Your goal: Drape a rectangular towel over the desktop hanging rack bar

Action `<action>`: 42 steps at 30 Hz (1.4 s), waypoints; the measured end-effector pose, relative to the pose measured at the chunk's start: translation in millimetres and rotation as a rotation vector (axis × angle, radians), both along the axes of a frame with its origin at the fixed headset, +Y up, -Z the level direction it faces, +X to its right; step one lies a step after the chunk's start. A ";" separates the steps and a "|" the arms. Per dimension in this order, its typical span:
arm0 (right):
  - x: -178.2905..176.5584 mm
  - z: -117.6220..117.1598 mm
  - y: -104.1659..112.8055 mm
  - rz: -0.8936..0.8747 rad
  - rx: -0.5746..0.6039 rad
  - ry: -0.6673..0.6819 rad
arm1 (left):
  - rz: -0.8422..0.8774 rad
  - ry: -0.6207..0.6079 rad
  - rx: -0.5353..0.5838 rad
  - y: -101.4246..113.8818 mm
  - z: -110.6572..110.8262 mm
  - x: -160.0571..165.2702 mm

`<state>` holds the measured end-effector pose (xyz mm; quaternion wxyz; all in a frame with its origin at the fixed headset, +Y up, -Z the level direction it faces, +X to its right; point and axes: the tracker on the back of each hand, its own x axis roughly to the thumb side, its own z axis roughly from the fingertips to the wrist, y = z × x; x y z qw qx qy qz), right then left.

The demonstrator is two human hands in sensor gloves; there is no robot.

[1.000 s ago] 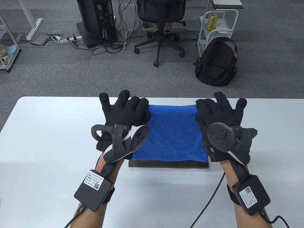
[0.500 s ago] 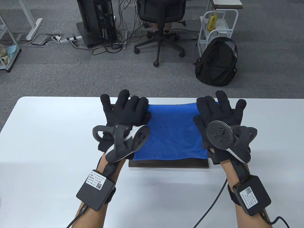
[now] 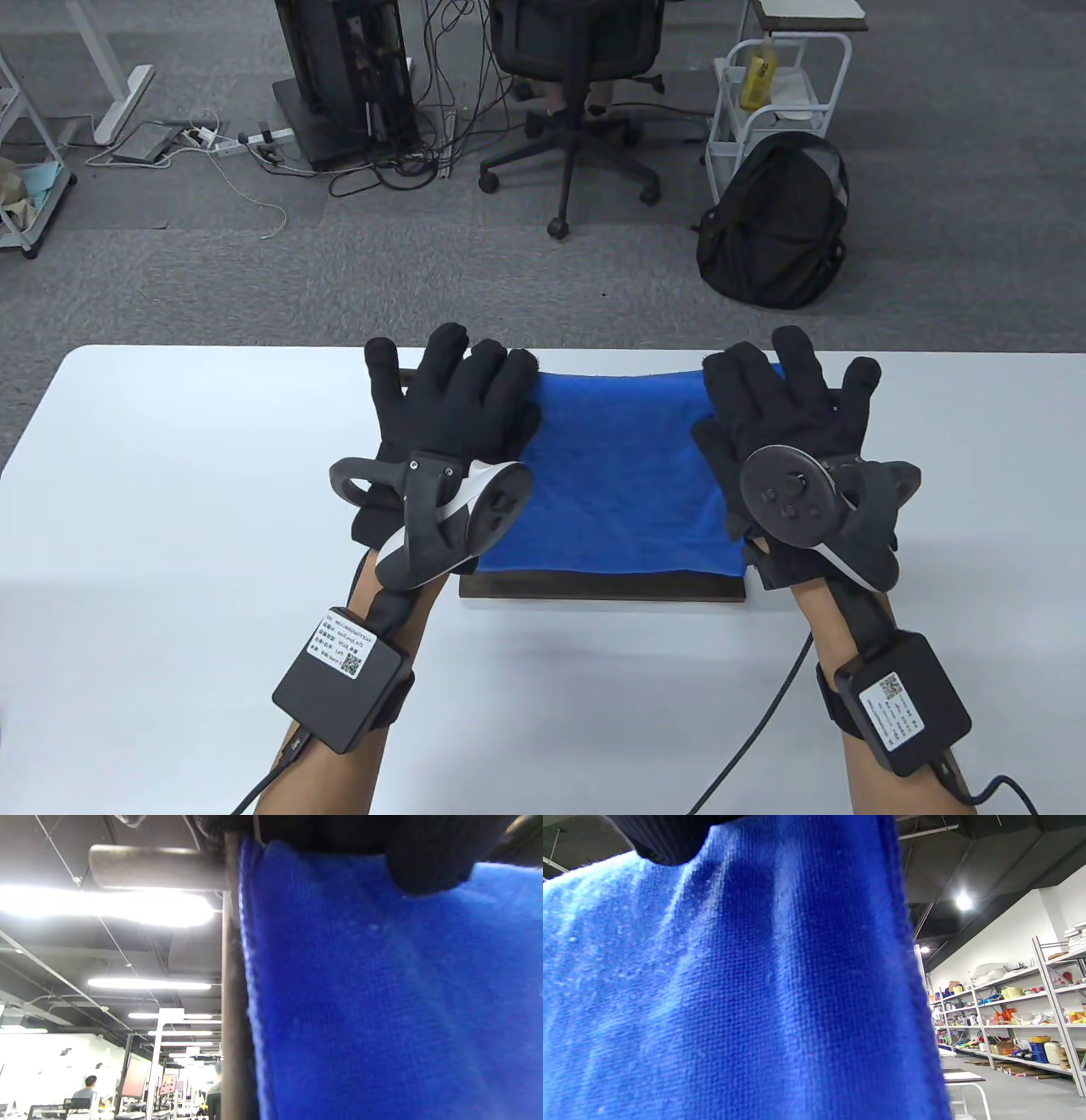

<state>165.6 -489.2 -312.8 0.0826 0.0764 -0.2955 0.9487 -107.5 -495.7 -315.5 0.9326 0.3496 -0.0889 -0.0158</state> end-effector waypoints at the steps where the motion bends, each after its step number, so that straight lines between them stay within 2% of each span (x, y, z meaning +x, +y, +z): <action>1: -0.6 0.0 0.5 0.010 -0.011 -0.005 | 0.011 -0.005 -0.009 0.3 0.1 -0.3; 6: -4.4 -1.3 10.1 0.047 -0.129 -0.029 | -0.005 0.014 -0.096 10.1 -1.6 3.5; 9: -5.8 -1.4 8.6 0.056 -0.118 -0.037 | -0.031 0.034 -0.088 7.8 -2.1 4.9; 14: -3.0 -1.3 2.4 0.068 -0.114 -0.019 | 0.040 -0.001 -0.050 0.7 -4.1 1.6; 19: 0.3 -1.4 4.6 0.042 -0.150 0.002 | 0.094 -0.052 -0.172 9.6 -6.8 -2.2; 22: 1.4 3.2 5.3 0.023 -0.112 0.017 | 0.112 -0.068 -0.121 14.4 1.4 -2.7; 25: 2.9 10.1 7.6 -0.021 -0.009 0.023 | 0.077 -0.056 -0.025 18.4 12.1 0.0; 29: 1.5 17.7 6.7 0.000 0.007 0.030 | 0.035 -0.091 0.004 15.8 23.8 6.1; 32: -0.7 28.9 0.3 0.003 0.044 0.059 | 0.009 -0.142 0.037 5.6 38.8 14.2; 36: -1.3 47.8 -24.5 -0.011 0.096 0.094 | -0.014 -0.209 0.031 -19.9 55.3 20.5; 39: -5.3 61.8 -51.5 0.042 0.125 0.097 | -0.069 -0.232 -0.003 -50.1 63.4 25.6; 42: -10.4 68.7 -75.9 0.098 0.130 0.104 | -0.084 -0.240 -0.064 -81.4 59.3 26.3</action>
